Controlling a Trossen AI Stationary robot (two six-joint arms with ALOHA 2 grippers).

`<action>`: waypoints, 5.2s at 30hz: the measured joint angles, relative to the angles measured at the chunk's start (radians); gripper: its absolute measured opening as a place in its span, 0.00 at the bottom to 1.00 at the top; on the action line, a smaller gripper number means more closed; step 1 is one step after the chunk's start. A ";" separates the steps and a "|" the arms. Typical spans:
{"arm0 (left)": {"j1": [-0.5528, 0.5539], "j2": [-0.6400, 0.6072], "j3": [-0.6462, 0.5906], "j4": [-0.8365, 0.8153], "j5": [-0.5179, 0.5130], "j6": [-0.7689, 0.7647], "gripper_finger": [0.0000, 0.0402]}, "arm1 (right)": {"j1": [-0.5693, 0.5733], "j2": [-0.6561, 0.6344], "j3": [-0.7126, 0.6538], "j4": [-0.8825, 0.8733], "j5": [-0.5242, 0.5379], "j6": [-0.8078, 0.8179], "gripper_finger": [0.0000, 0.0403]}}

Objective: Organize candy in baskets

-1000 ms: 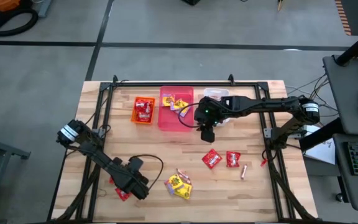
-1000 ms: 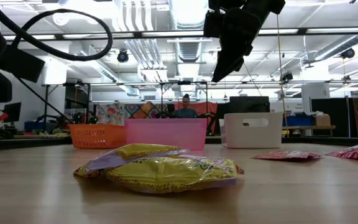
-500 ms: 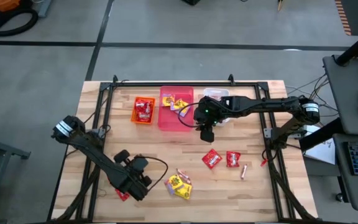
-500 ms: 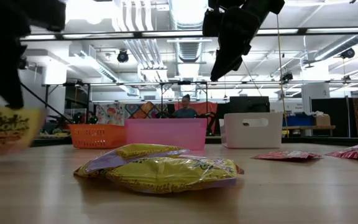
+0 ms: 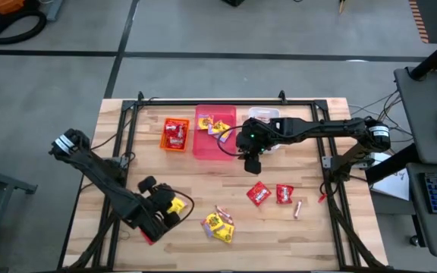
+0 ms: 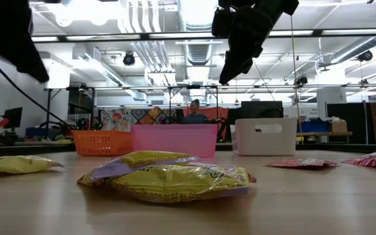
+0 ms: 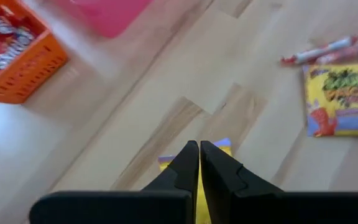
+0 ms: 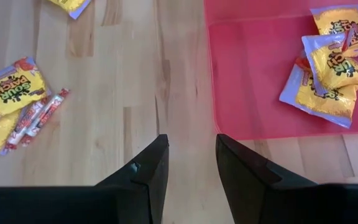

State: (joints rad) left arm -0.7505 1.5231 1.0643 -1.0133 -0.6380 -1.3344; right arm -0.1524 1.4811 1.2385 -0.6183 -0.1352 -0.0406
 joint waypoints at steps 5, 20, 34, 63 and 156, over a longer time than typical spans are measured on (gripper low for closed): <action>-0.024 0.020 -0.115 0.213 0.000 0.154 0.08 | 0.000 0.000 -0.002 0.004 0.000 -0.009 0.31; -0.037 0.025 -0.348 0.632 0.028 0.178 0.46 | 0.000 0.001 -0.004 0.026 0.000 -0.011 0.31; -0.053 0.035 -0.441 0.697 0.031 0.104 0.47 | 0.000 0.015 -0.004 0.029 0.003 -0.004 0.31; -0.058 -0.231 -0.427 0.725 -0.345 0.496 0.00 | 0.075 0.015 -0.125 0.525 -0.047 -0.166 0.31; 0.105 -0.114 -0.785 2.415 -0.096 1.481 0.01 | 0.219 0.353 0.013 1.218 -0.249 -0.453 0.02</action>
State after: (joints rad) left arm -0.6453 1.4086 0.2794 1.4019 -0.7339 0.1467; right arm 0.0671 1.8337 1.2518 0.5992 -0.3847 -0.4939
